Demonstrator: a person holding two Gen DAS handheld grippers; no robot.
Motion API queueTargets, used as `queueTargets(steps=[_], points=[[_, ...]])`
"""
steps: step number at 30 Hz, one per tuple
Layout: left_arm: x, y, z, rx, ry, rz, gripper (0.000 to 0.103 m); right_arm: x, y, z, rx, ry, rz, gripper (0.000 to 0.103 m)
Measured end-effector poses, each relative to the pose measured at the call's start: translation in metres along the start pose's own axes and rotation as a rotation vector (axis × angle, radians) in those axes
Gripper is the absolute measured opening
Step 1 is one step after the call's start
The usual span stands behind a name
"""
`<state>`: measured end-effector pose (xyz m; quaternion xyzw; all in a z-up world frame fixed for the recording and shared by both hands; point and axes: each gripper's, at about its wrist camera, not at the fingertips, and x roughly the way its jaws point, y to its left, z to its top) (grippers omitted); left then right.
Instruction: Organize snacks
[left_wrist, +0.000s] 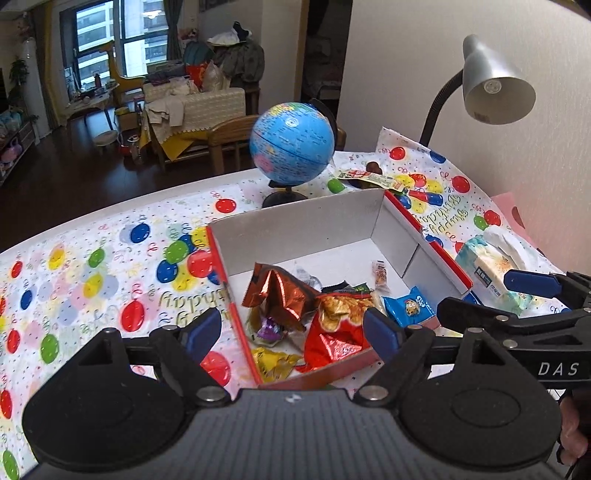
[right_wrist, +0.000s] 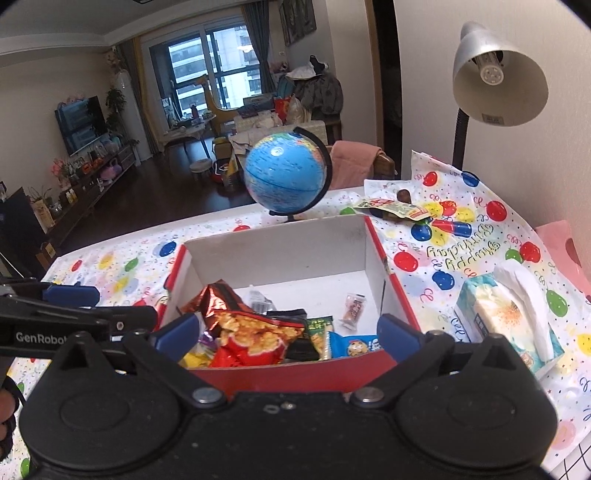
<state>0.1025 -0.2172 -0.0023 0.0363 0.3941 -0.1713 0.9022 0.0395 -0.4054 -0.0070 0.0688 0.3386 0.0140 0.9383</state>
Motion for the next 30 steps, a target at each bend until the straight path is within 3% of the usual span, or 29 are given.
queueTargets(steps=[11,30], points=[[-0.033,0.011,-0.013,-0.042,-0.025,0.028,0.084,-0.021,0.014,-0.007,0.006,-0.038,0.009,0.103],[-0.050,0.020,-0.023,-0.055,-0.045,0.051,0.084,-0.024,0.020,-0.015,0.020,-0.029,0.011,0.103]])
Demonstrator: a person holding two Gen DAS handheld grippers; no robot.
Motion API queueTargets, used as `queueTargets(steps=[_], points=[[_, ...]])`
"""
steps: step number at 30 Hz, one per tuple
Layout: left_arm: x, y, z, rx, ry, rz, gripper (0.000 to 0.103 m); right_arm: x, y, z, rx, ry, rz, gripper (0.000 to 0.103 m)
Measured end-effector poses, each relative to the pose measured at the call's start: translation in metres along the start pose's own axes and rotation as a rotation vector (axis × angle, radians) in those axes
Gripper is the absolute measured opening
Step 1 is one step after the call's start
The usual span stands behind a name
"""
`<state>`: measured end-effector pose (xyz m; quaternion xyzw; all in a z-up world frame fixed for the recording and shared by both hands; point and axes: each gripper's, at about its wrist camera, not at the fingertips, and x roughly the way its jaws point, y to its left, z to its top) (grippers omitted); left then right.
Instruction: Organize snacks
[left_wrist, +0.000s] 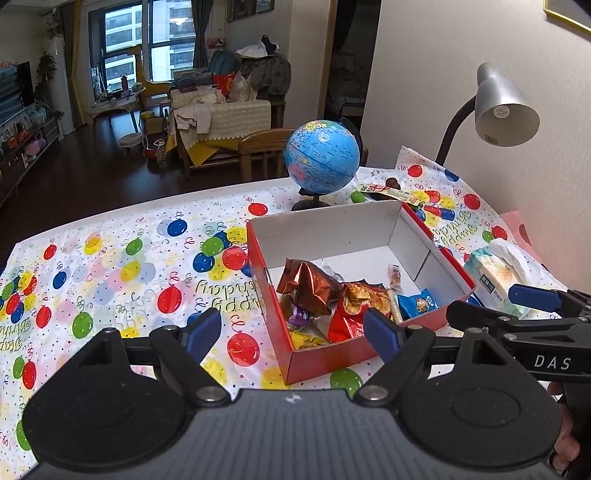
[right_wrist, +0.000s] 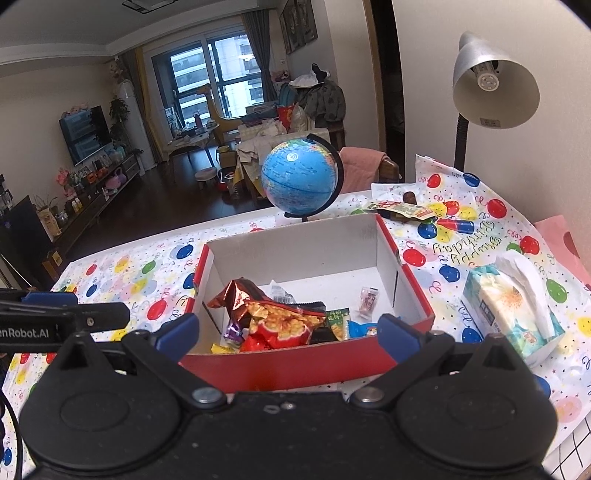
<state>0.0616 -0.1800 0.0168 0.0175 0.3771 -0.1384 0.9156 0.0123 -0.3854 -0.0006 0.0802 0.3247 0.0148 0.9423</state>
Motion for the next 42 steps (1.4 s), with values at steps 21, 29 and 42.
queueTargets(steps=[21,29,42], points=[[-0.010,-0.001,0.004,-0.006,-0.046,-0.014,0.084,-0.005,0.004,0.002,-0.005,-0.026,0.012,0.103],[-0.010,-0.004,0.002,-0.001,-0.044,-0.024,0.084,-0.011,0.006,0.005,-0.006,-0.046,0.024,0.103],[-0.011,-0.005,-0.001,-0.005,-0.039,-0.033,0.084,-0.018,0.010,0.006,-0.012,-0.052,0.027,0.103]])
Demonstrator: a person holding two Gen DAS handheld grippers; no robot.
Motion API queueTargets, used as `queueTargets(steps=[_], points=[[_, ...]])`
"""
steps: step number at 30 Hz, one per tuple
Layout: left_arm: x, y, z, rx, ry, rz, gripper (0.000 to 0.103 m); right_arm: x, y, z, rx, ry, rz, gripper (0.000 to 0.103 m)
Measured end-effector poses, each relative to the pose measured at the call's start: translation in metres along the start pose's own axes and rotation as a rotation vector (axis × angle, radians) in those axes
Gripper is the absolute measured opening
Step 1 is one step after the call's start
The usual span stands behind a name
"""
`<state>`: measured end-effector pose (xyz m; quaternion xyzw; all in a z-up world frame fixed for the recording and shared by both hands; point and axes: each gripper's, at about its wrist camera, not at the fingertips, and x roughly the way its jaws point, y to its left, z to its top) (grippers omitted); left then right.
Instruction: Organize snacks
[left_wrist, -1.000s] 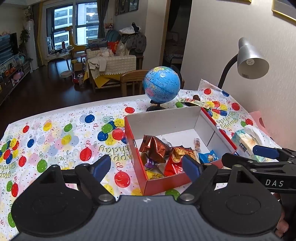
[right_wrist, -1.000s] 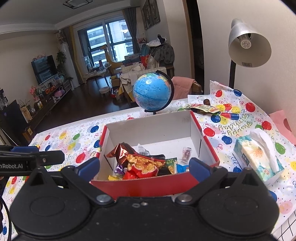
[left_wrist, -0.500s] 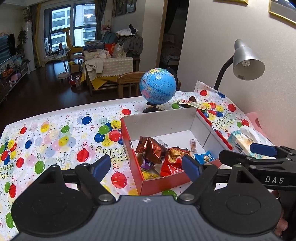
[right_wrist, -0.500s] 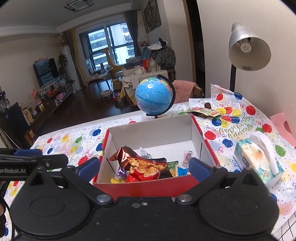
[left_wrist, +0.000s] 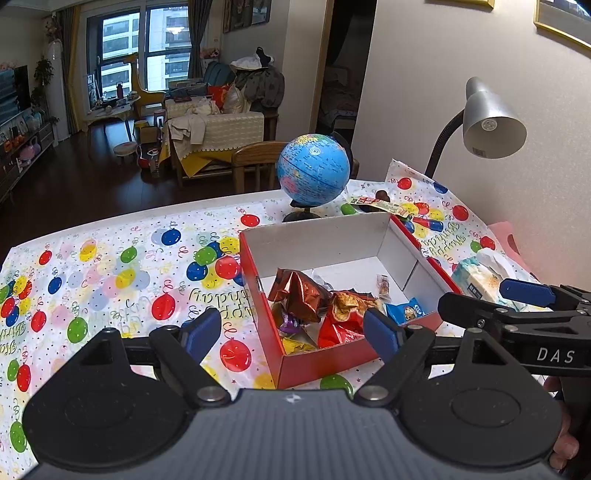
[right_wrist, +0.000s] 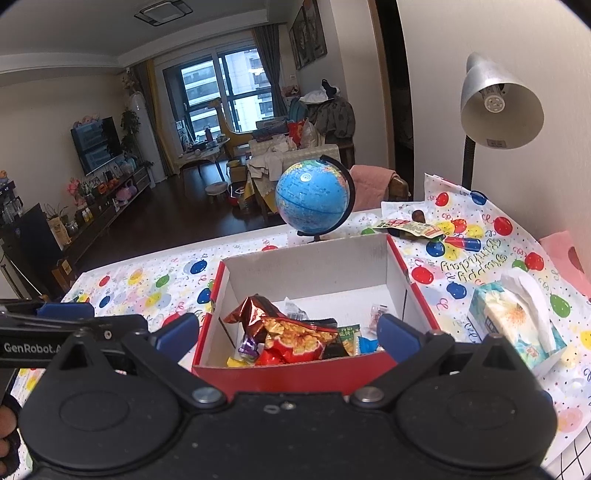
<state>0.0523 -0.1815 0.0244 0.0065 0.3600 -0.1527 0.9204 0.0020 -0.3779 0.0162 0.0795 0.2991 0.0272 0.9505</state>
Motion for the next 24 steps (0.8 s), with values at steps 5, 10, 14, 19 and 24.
queueTargets(steps=[5,10,14,19,24], points=[[-0.002,-0.002,-0.001,0.006,-0.002,-0.012,0.084,-0.004,0.000,-0.001,0.002,-0.007,-0.004,0.103],[-0.003,-0.006,-0.002,0.015,-0.002,-0.030,0.084,-0.010,-0.004,-0.002,0.009,-0.013,-0.015,0.103],[-0.003,-0.013,-0.003,0.031,-0.001,-0.051,0.084,-0.016,-0.007,-0.005,0.017,-0.016,-0.027,0.103],[-0.002,-0.020,-0.005,0.040,0.006,-0.055,0.084,-0.022,-0.013,-0.007,0.027,-0.021,-0.039,0.103],[-0.003,-0.018,-0.007,0.029,0.014,-0.043,0.084,-0.022,-0.015,-0.009,0.036,-0.013,-0.039,0.103]])
